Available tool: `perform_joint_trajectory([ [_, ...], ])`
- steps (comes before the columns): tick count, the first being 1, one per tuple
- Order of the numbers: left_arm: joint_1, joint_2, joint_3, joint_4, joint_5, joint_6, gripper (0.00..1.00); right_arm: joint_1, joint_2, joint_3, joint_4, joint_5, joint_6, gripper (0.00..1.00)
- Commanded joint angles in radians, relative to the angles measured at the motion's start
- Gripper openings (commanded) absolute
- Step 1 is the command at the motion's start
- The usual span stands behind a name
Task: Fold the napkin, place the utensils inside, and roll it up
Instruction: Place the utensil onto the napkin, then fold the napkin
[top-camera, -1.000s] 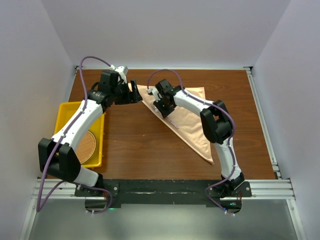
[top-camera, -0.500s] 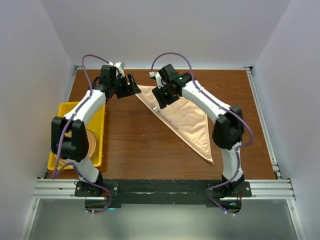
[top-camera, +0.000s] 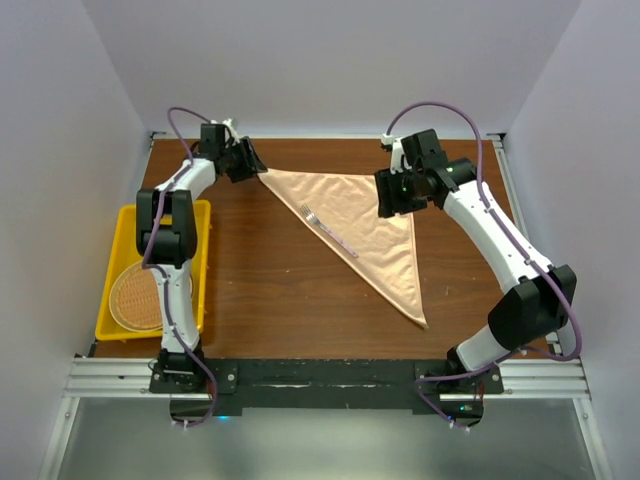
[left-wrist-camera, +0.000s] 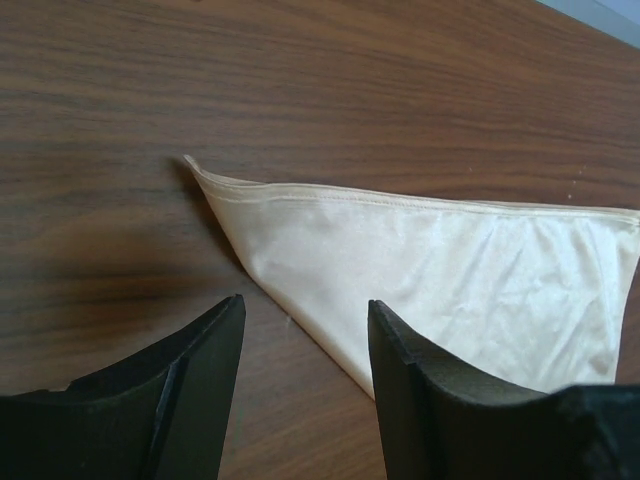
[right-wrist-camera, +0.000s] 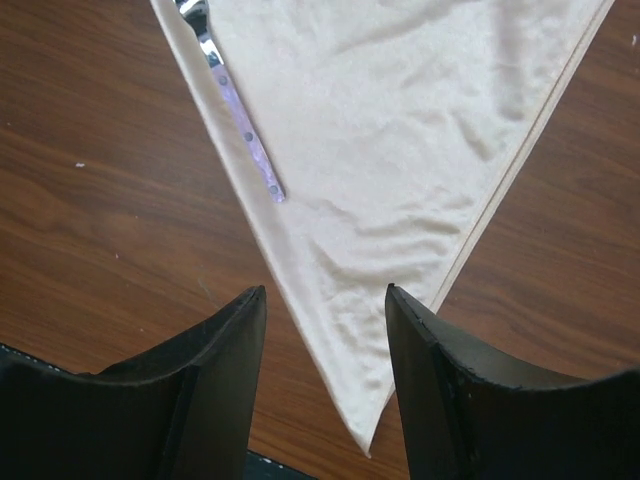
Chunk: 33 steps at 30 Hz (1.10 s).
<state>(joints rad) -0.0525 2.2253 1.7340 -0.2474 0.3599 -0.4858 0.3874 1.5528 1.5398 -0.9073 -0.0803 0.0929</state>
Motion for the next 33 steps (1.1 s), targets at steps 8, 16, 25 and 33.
perform_joint_trajectory([
  [8,0.046,0.137,0.102,0.114,0.036,0.006,0.54,-0.024,0.044,0.069,0.002,0.016,-0.013,0.55],
  [16,0.052,0.204,0.131,0.272,0.07,-0.028,0.45,-0.025,0.052,0.068,-0.012,0.002,-0.015,0.6],
  [25,0.017,0.095,0.102,0.342,0.1,-0.031,0.0,-0.025,-0.037,-0.012,-0.005,-0.026,0.01,0.59],
  [33,-0.159,-0.167,-0.145,0.34,0.036,0.013,0.0,-0.027,-0.192,-0.155,0.015,-0.044,0.019,0.61],
])
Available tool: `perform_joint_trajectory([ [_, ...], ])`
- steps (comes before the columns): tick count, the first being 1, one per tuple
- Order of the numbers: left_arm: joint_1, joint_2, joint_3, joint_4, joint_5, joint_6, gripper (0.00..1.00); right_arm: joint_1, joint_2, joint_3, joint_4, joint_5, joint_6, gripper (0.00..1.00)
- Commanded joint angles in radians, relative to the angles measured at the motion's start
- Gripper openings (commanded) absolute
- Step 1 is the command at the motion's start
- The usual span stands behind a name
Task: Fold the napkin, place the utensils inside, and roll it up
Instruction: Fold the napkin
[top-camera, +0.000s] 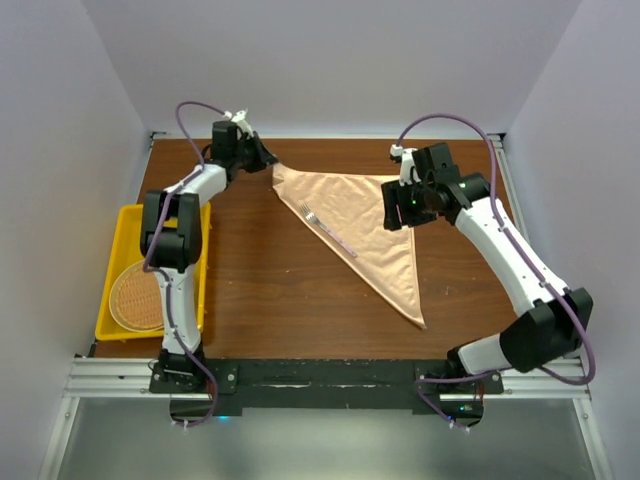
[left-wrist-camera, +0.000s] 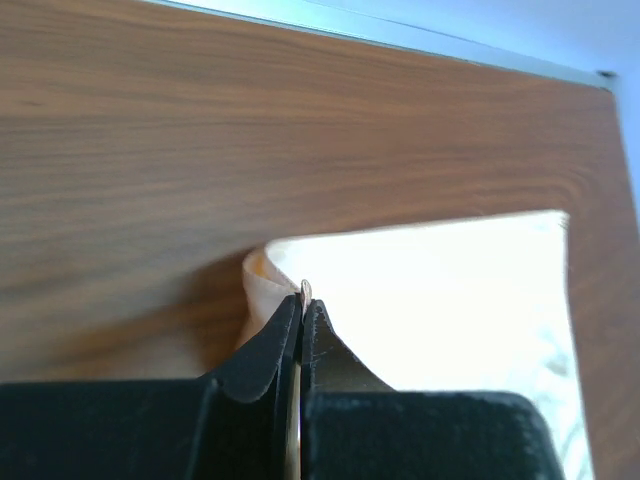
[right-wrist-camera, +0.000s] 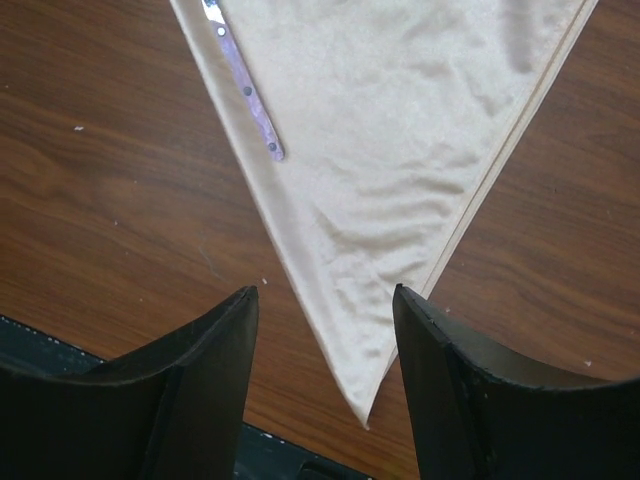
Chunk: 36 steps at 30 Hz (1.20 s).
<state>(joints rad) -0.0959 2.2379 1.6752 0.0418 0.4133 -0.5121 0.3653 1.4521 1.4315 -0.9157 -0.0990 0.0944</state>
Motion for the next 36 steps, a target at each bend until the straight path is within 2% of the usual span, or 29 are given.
perform_joint_trajectory([
  [1,-0.132,-0.222,-0.11,0.047,-0.036,0.049,0.0,-0.003,-0.108,-0.057,0.026,-0.025,0.019,0.61],
  [7,-0.241,-0.343,-0.304,0.027,-0.045,0.043,0.0,-0.005,-0.194,-0.1,0.038,-0.031,0.033,0.61],
  [10,-0.301,-0.369,-0.339,0.021,-0.041,0.046,0.0,-0.005,-0.226,-0.111,0.038,-0.028,0.036,0.62],
  [17,-0.376,-0.382,-0.379,0.003,-0.064,0.034,0.0,-0.005,-0.283,-0.143,0.044,-0.033,0.045,0.63],
  [26,-0.442,-0.336,-0.379,0.041,-0.044,-0.045,0.0,-0.005,-0.266,-0.134,0.028,-0.013,0.028,0.64],
  [36,-0.478,-0.33,-0.426,0.009,-0.027,-0.028,0.0,-0.008,-0.286,-0.172,0.037,-0.015,0.036,0.64],
])
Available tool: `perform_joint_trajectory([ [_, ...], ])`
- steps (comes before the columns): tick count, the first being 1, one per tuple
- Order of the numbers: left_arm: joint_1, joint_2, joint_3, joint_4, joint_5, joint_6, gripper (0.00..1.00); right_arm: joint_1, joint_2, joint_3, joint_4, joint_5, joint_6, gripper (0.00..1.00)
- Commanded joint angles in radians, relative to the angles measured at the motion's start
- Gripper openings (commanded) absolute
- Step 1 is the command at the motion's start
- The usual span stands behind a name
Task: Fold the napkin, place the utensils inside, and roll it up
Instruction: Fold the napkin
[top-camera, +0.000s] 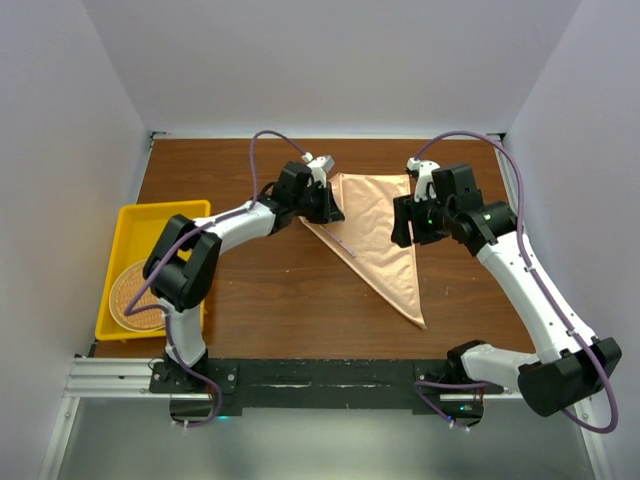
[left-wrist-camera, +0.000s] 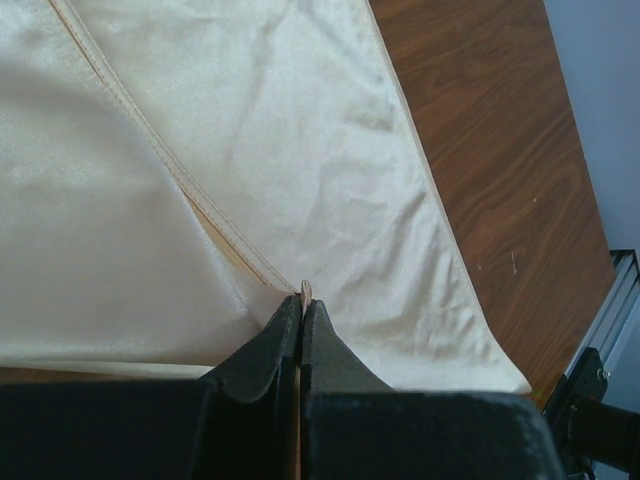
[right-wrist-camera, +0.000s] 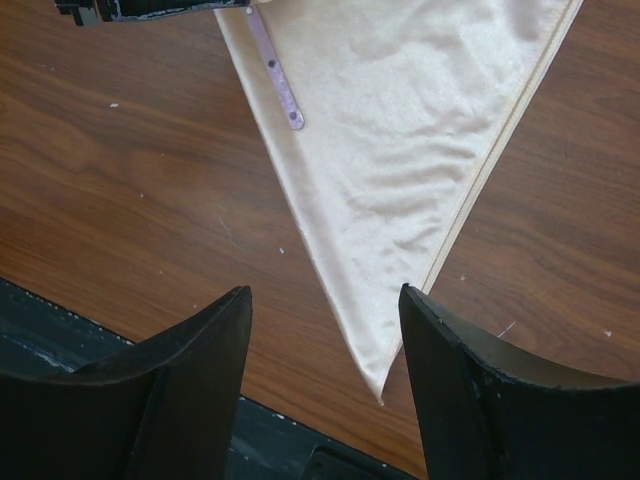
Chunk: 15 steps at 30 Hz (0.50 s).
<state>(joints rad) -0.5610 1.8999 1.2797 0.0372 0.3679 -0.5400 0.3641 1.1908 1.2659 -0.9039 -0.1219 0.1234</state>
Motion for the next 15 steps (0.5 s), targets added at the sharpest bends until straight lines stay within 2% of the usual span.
perform_joint_trajectory([
  [1,-0.016,0.01,-0.034,0.013,0.019,0.0,0.0,-0.007,-0.025,-0.01,0.026,0.007,0.007,0.65],
  [15,-0.042,0.071,-0.06,0.032,0.039,0.0,0.04,-0.007,-0.03,-0.039,0.031,0.001,0.016,0.65],
])
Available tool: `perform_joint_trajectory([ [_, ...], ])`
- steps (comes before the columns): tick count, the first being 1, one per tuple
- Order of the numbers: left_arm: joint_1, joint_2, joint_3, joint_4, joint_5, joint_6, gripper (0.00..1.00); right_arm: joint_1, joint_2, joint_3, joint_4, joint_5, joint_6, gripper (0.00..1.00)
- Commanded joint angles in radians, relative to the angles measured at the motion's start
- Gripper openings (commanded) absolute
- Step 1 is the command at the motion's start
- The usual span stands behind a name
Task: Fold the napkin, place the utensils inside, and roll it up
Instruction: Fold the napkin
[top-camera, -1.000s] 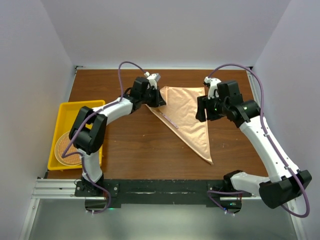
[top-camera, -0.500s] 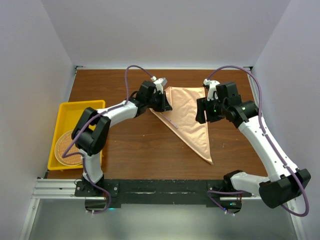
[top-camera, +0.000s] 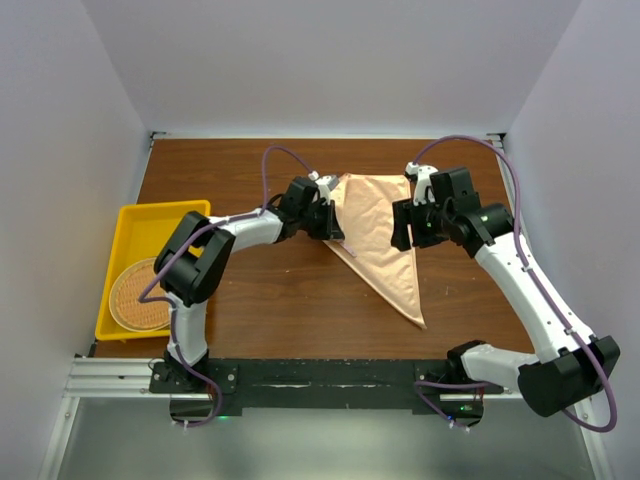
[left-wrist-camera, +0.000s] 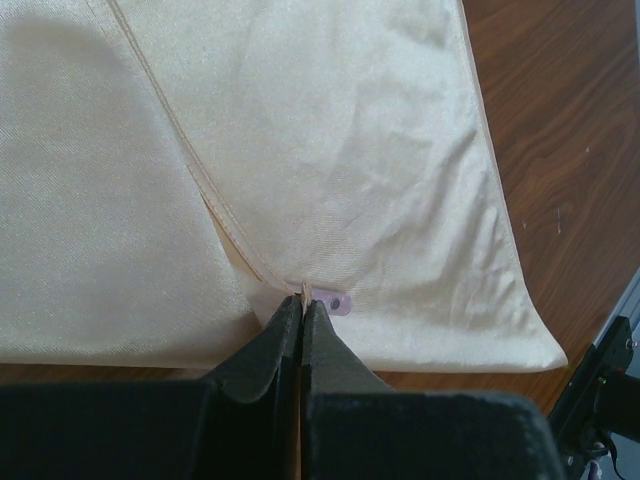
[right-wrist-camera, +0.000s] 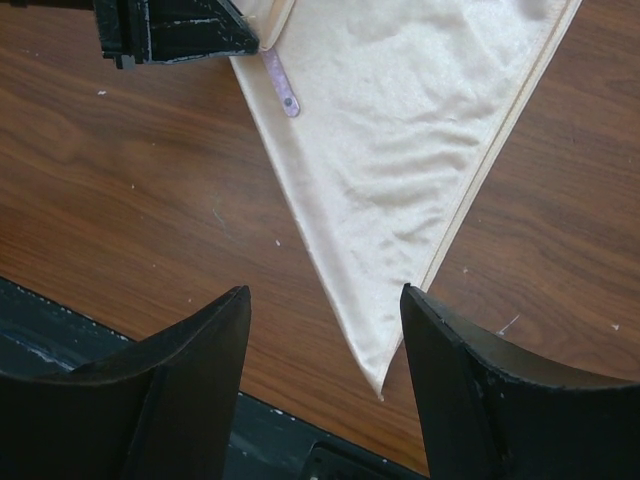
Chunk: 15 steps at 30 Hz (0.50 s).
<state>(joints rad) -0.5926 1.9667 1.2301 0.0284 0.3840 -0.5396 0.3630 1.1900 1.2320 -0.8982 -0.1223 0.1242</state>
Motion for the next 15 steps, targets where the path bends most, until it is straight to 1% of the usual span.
perform_joint_trajectory([
  [1,-0.013,0.006,-0.014,0.044,0.021,0.0,0.04,-0.007,-0.029,-0.005,0.025,0.001,0.017,0.65],
  [15,-0.015,0.032,0.005,0.057,0.038,-0.006,0.08,-0.007,-0.026,-0.022,0.035,-0.007,0.026,0.66],
])
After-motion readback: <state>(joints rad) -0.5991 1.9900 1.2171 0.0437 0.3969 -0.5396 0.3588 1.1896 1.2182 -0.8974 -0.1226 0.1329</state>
